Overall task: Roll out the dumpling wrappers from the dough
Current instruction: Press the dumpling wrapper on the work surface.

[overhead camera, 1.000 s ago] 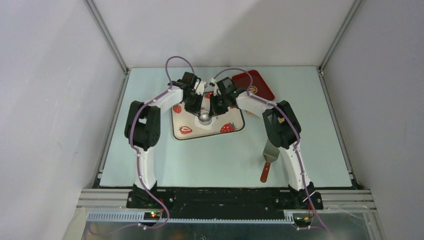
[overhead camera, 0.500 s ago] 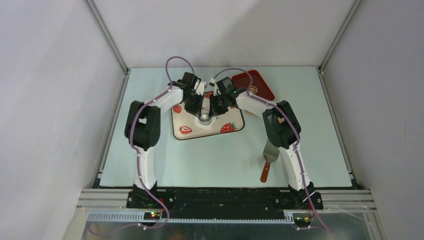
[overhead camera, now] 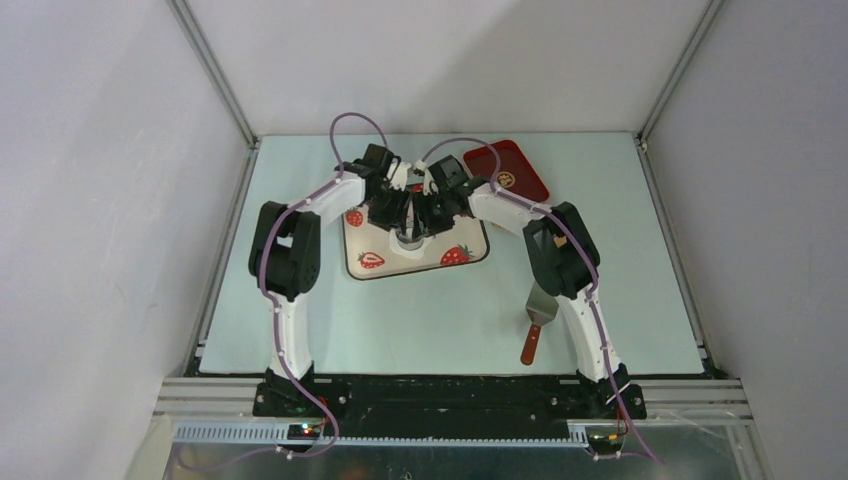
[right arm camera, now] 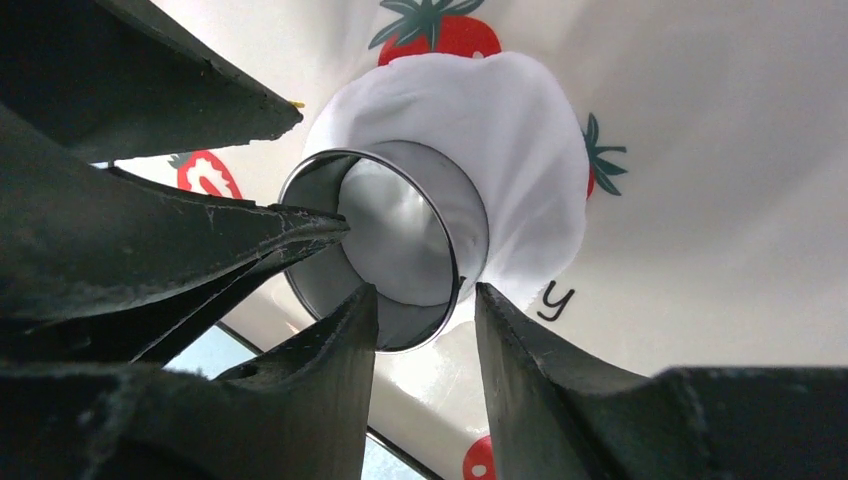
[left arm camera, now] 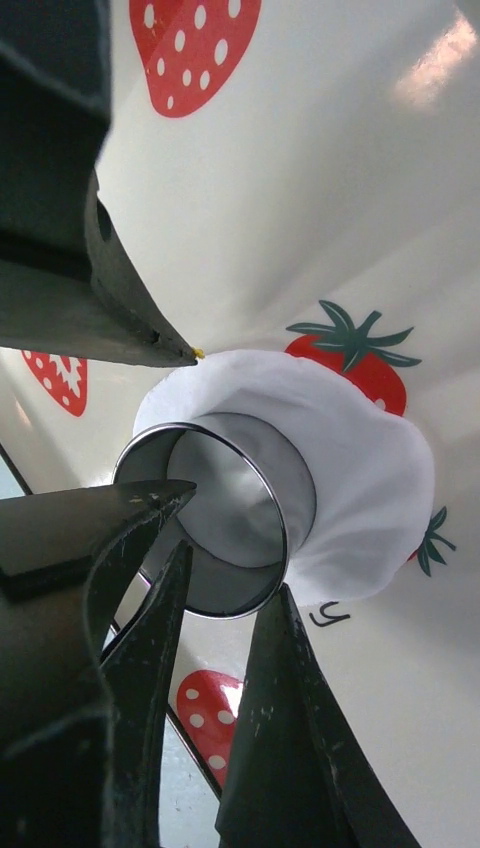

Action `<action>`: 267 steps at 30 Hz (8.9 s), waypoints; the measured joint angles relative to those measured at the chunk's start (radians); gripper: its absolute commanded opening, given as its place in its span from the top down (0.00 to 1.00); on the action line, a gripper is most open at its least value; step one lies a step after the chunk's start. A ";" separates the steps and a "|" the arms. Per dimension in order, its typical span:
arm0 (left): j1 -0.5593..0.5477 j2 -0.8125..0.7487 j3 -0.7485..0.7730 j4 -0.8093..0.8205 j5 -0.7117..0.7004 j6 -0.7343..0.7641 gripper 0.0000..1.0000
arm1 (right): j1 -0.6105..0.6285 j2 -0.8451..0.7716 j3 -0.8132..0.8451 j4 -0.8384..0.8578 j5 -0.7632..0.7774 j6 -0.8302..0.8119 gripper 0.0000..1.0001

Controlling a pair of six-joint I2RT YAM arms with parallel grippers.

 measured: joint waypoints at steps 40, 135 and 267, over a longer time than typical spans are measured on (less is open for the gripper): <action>0.315 -0.003 -0.039 -0.018 0.012 0.030 0.27 | 0.161 0.081 0.415 -0.394 0.212 -0.576 0.05; 0.290 0.058 -0.050 0.030 0.203 -0.185 1.00 | 0.067 -0.031 0.058 -0.154 0.266 -0.389 0.67; 0.281 0.049 -0.060 0.045 0.177 -0.195 1.00 | 0.050 0.077 0.488 -0.503 0.288 -0.414 0.06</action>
